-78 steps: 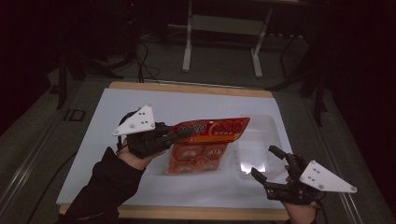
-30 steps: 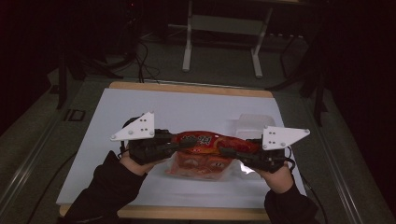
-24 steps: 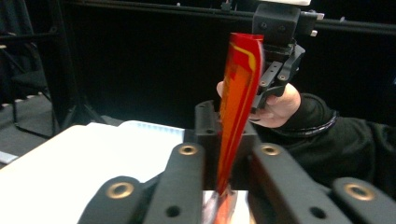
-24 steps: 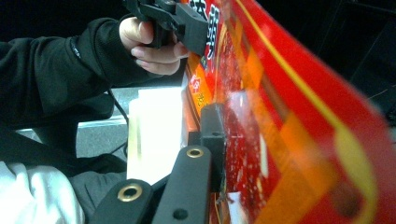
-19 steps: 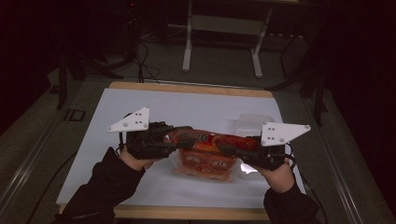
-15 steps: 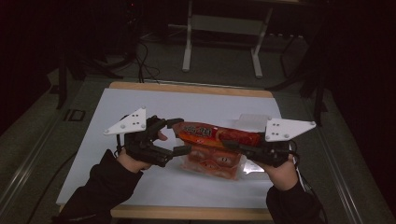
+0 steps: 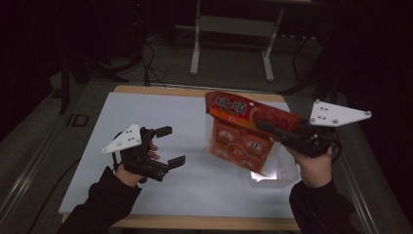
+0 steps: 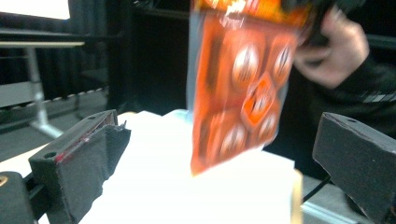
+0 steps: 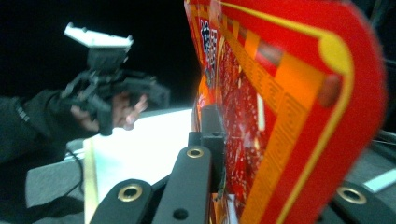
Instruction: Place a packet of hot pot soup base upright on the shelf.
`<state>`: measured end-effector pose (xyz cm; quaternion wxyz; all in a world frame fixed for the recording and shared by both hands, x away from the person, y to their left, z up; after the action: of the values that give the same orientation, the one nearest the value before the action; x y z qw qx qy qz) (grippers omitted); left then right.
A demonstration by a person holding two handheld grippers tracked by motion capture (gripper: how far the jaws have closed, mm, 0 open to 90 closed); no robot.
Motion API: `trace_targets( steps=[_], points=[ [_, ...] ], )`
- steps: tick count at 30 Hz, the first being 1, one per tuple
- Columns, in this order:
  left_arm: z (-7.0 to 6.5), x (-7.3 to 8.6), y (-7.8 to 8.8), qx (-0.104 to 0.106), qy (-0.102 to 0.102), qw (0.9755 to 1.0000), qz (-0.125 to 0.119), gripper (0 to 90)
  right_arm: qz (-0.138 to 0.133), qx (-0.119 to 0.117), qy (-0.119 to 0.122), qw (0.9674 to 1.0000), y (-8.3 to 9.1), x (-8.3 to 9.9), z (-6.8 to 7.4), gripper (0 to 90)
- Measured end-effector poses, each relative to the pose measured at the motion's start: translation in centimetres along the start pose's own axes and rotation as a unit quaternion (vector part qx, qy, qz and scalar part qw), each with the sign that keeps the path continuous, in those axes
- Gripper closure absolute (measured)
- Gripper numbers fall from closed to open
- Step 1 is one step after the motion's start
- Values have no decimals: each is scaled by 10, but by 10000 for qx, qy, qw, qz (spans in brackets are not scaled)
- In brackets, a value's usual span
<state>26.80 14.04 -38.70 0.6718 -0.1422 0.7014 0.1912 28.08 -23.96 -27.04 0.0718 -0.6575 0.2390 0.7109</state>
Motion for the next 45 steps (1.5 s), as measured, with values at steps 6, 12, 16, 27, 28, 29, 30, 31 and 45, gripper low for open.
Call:
trace_targets(
  steps=[6,12,16,27,28,29,30,31,45],
  points=[
    [1,24,10,-366,-75,9990,247,14,-139,440,-123,9989,18,-9,-13,900],
    [2,43,25,-458,104,9979,457,4,-262,853,-279,9956,40,-8,-25,900],
    [4,55,32,-600,151,9967,532,0,-290,1134,-443,9921,55,1,-36,900],
    [7,87,40,-682,573,9938,662,0,-101,1546,-858,9842,66,45,-65,900],
    [8,89,40,-714,602,9936,630,0,-76,1569,-897,9835,65,49,-68,900],
    [9,91,41,-739,611,9935,619,0,-54,1573,-946,9830,64,53,-71,900],
    [9,92,42,-763,619,9933,606,0,-24,1582,-994,9824,63,57,-74,900],
    [9,93,42,-787,604,9933,594,0,-19,1591,-1040,9818,62,61,-76,900],
    [7,101,40,-880,414,9930,673,0,123,1636,-1444,9758,40,109,-88,900]
  ],
)
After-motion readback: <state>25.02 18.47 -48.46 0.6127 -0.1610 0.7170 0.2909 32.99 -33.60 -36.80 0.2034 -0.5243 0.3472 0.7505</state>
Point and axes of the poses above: each handheld gripper's, and its own axes: y roughly backward along the jaws, x roughly out of its underside, z roughly to its left, the point moved 1 cm from there along -y, roughly forward along the jaws, and after that the axes turned 5 degrees about -y, right-handed, at the moved point
